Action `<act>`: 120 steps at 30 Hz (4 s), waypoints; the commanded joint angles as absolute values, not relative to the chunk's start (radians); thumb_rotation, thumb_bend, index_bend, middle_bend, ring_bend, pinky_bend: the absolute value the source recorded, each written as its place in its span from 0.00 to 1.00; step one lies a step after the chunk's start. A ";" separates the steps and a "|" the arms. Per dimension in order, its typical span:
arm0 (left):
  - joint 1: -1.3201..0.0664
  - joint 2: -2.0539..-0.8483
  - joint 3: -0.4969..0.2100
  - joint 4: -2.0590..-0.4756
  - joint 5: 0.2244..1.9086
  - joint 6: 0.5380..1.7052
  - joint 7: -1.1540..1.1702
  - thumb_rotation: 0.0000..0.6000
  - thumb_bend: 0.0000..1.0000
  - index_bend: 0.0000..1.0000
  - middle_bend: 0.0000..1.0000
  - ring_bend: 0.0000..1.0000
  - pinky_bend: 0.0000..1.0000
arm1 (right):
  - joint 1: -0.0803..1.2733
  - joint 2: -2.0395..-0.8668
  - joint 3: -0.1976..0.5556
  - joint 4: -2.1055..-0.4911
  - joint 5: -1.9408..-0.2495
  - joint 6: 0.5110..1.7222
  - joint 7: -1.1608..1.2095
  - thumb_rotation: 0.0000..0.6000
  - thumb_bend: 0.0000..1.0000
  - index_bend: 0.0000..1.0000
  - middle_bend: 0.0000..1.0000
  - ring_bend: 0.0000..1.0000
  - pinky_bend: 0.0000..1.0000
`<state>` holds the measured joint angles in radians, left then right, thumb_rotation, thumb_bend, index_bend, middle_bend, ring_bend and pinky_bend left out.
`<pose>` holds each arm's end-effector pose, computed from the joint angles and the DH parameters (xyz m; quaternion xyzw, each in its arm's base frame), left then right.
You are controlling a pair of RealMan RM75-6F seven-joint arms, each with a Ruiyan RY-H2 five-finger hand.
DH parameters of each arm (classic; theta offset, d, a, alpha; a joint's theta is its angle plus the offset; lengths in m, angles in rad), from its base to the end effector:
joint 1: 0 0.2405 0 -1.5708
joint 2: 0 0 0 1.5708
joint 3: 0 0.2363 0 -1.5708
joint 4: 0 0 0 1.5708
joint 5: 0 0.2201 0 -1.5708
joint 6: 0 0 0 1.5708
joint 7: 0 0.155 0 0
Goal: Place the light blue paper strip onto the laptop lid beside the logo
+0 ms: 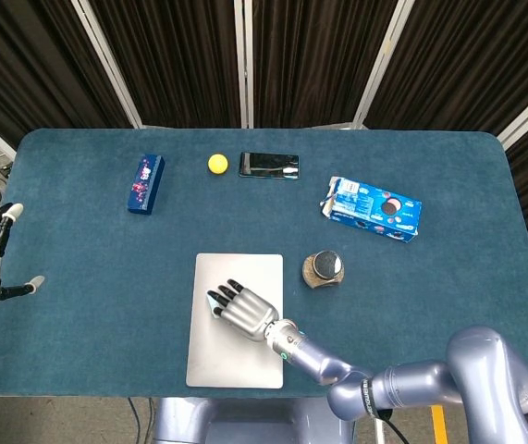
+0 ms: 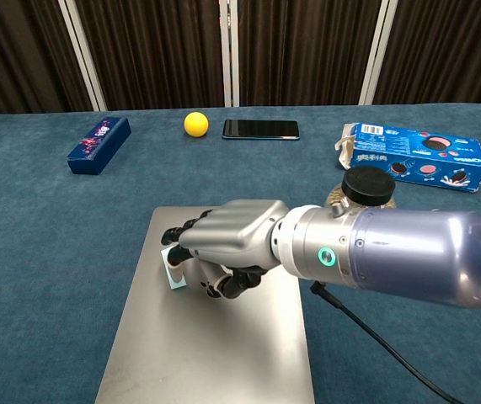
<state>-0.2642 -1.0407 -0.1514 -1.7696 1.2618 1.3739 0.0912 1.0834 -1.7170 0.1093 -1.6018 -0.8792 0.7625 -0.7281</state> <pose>-0.2581 0.2579 0.1596 -0.5698 -0.3966 -0.4038 0.5958 -0.0097 -0.2711 -0.1221 0.8958 -0.2477 0.2834 0.2364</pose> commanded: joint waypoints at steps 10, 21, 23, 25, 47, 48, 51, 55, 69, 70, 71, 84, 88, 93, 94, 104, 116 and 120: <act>-0.264 -1.040 -0.154 -1.768 1.264 1.364 0.089 1.00 0.00 0.00 0.00 0.00 0.00 | 1.106 -1.741 0.078 -1.586 -0.869 0.781 -0.728 1.00 1.00 0.29 0.00 0.00 0.00; -0.261 -1.039 -0.158 -1.770 1.266 1.362 0.087 1.00 0.00 0.00 0.00 0.00 0.00 | 1.116 -1.745 0.060 -1.579 -0.874 0.794 -0.725 1.00 1.00 0.29 0.00 0.00 0.00; -0.261 -1.038 -0.158 -1.770 1.266 1.362 0.086 1.00 0.00 0.00 0.00 0.00 0.00 | 1.117 -1.744 0.059 -1.580 -0.875 0.798 -0.725 1.00 1.00 0.29 0.00 0.00 0.00; -0.260 -1.037 -0.159 -1.771 1.266 1.363 0.086 1.00 0.00 0.00 0.00 0.00 0.00 | 1.117 -1.741 0.061 -1.583 -0.880 0.803 -0.721 1.00 1.00 0.29 0.00 0.00 0.00; -0.256 -1.029 -0.164 -1.776 1.271 1.360 0.070 1.00 0.00 0.00 0.00 0.00 0.00 | 1.126 -1.773 0.044 -1.565 -0.898 0.822 -0.730 1.00 1.00 0.30 0.00 0.00 0.00; -0.256 -1.029 -0.164 -1.776 1.271 1.359 0.069 1.00 0.00 0.00 0.00 0.00 0.00 | 1.127 -1.773 0.043 -1.564 -0.898 0.823 -0.732 1.00 1.00 0.30 0.00 0.00 0.00; -0.256 -1.028 -0.165 -1.777 1.272 1.360 0.067 1.00 0.00 0.00 0.00 0.00 0.00 | 1.125 -1.774 0.040 -1.562 -0.896 0.824 -0.733 1.00 1.00 0.31 0.00 0.00 0.00; -0.255 -1.027 -0.165 -1.778 1.273 1.359 0.064 1.00 0.00 0.00 0.00 0.00 0.00 | 1.124 -1.770 0.041 -1.563 -0.898 0.827 -0.733 1.00 1.00 0.31 0.00 0.00 0.00; -0.253 -1.023 -0.165 -1.783 1.279 1.359 0.059 1.00 0.00 0.00 0.00 0.00 0.00 | 1.114 -1.751 0.035 -1.573 -0.912 0.841 -0.731 1.00 1.00 0.32 0.00 0.00 0.00; -0.253 -1.022 -0.166 -1.783 1.279 1.359 0.058 1.00 0.00 0.00 0.00 0.00 0.00 | 1.113 -1.754 0.033 -1.571 -0.913 0.841 -0.732 1.00 1.00 0.32 0.00 0.00 0.00; -0.253 -1.022 -0.166 -1.783 1.279 1.360 0.057 1.00 0.00 0.00 0.00 0.00 0.00 | 1.112 -1.755 0.032 -1.569 -0.914 0.840 -0.732 1.00 1.00 0.32 0.00 0.00 0.00; -0.251 -1.017 -0.168 -1.784 1.281 1.359 0.046 1.00 0.00 0.00 0.00 0.00 0.00 | 1.109 -1.761 0.036 -1.569 -0.919 0.847 -0.739 1.00 1.00 0.33 0.00 0.00 0.00; -0.251 -1.017 -0.167 -1.784 1.282 1.358 0.045 1.00 0.00 0.00 0.00 0.00 0.00 | 1.107 -1.746 0.048 -1.588 -0.930 0.857 -0.733 1.00 1.00 0.33 0.00 0.00 0.00; -0.252 -1.018 -0.167 -1.783 1.282 1.356 0.048 1.00 0.00 0.00 0.00 0.00 0.00 | 1.095 -1.700 0.066 -1.646 -0.961 0.885 -0.714 1.00 1.00 0.33 0.00 0.00 0.00; -0.252 -1.018 -0.167 -1.783 1.282 1.356 0.049 1.00 0.00 0.00 0.00 0.00 0.00 | 1.089 -1.681 0.068 -1.667 -0.976 0.895 -0.707 1.00 1.00 0.33 0.00 0.00 0.00; -0.248 -1.019 -0.161 -1.789 1.291 1.361 0.054 1.00 0.00 0.00 0.00 0.00 0.00 | 0.901 -1.337 -0.007 -1.842 -1.304 1.146 -0.554 1.00 0.91 0.26 0.00 0.00 0.00; -0.206 -1.046 -0.116 -1.751 1.358 1.414 0.040 1.00 0.00 0.00 0.00 0.00 0.00 | 0.563 -1.126 -0.093 -1.862 -1.484 1.532 -0.303 1.00 0.00 0.05 0.00 0.00 0.00; -0.188 -1.049 -0.105 -1.741 1.370 1.433 0.028 1.00 0.00 0.00 0.00 0.00 0.00 | 0.492 -1.125 -0.097 -1.835 -1.509 1.608 -0.263 1.00 0.00 0.04 0.00 0.00 0.00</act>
<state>-0.1916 -1.0478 -0.1086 -1.7443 1.3666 1.4289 0.0311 0.5394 -1.1394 -0.0837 -1.8497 -1.4814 1.5599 -0.3003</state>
